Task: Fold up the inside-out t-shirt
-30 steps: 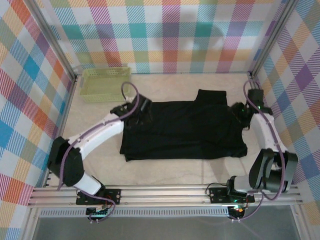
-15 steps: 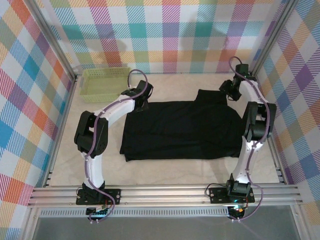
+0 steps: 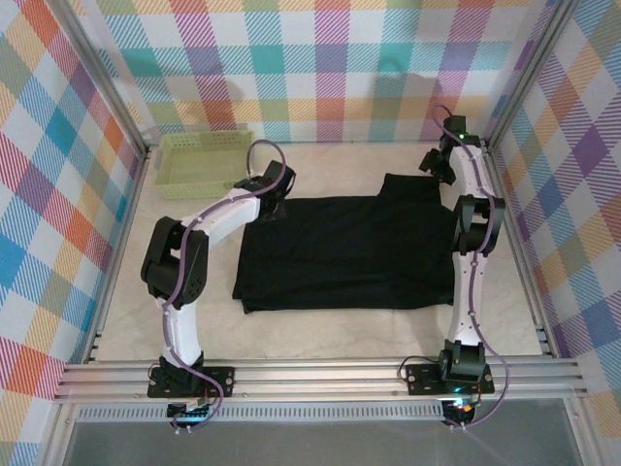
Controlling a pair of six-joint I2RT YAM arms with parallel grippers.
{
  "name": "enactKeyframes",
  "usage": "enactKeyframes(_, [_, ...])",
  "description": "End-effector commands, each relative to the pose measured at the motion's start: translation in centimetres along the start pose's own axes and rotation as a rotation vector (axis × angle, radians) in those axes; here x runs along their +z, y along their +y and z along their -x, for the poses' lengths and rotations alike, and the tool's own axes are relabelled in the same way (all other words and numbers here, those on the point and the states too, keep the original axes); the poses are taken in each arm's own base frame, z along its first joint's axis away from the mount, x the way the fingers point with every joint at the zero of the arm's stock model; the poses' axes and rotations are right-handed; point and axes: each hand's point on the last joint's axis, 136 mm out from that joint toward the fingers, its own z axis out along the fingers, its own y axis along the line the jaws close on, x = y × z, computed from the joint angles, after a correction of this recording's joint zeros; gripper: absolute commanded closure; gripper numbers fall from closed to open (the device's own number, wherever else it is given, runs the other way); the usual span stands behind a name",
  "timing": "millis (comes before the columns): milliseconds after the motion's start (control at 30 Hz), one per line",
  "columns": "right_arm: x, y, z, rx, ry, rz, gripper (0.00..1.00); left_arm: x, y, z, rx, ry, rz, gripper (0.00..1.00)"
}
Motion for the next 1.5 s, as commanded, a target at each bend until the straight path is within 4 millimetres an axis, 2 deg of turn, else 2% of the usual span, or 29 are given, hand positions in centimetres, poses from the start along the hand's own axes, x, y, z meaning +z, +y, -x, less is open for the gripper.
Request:
enactKeyframes(0, [0.2, 0.0, -1.8, -0.017, 0.071, -0.033, 0.44, -1.7, 0.6, 1.6, -0.011, -0.049, -0.017, 0.34])
enactKeyframes(133, [0.3, -0.6, -3.0, -0.007, 0.122, -0.052, 0.57, -1.6, 1.2, 1.8, -0.034, -0.047, -0.017, 0.34])
enactKeyframes(200, [-0.2, -1.3, -3.6, 0.004, 0.145, -0.085, 0.76, -1.7, 1.4, 1.8, -0.047, -0.045, -0.021, 0.34])
enactKeyframes(267, [-1.1, -2.4, -4.0, 0.033, 0.143, -0.126, 0.92, -1.8, 1.4, 1.9, -0.050, -0.043, -0.029, 0.34])
enactKeyframes(367, [-3.4, -3.5, -3.7, 0.091, 0.072, -0.080, 1.00, -1.8, 1.3, 1.9, -0.037, -0.026, -0.022, 0.33])
enactKeyframes(433, [-5.6, -4.5, -3.3, 0.112, 0.005, -0.063, 1.00, -1.7, 1.5, 2.1, -0.022, -0.014, 0.008, 0.33])
enactKeyframes(500, [-8.5, -6.3, -2.8, 0.140, -0.058, -0.123, 1.00, -1.6, 1.5, 2.5, -0.014, -0.006, 0.035, 0.33])
enactKeyframes(567, [-11.0, -9.3, -3.0, 0.222, -0.100, -0.180, 1.00, -1.4, 1.2, 3.0, -0.011, -0.004, 0.042, 0.32])
enactKeyframes(667, [-12.6, -12.9, -3.7, 0.338, -0.133, -0.153, 1.00, -0.6, 0.3, 3.2, -0.005, 0.019, 0.036, 0.30])
enactKeyframes(767, [-13.6, -15.0, -4.0, 0.372, -0.154, -0.161, 1.00, 0.5, -0.9, 3.7, 0.013, 0.034, 0.042, 0.29])
enactKeyframes(833, [-13.9, -15.3, -4.0, 0.379, -0.161, -0.152, 1.00, 1.4, -1.7, 4.0, 0.027, 0.035, 0.048, 0.29])
enactKeyframes(933, [-14.2, -14.8, -3.8, 0.371, -0.164, -0.120, 1.00, 2.4, -3.2, 4.6, 0.043, 0.024, 0.043, 0.29])
enactKeyframes(1233, [-13.7, -13.3, -3.6, 0.353, -0.156, -0.037, 1.00, 4.5, -11.5, 6.8, 0.084, -0.044, -0.160, 0.28])
enactKeyframes(1467, [-13.3, -12.9, -3.8, 0.351, -0.145, -0.019, 1.00, 8.0, -14.6, 7.3, 0.095, -0.041, -0.199, 0.29])
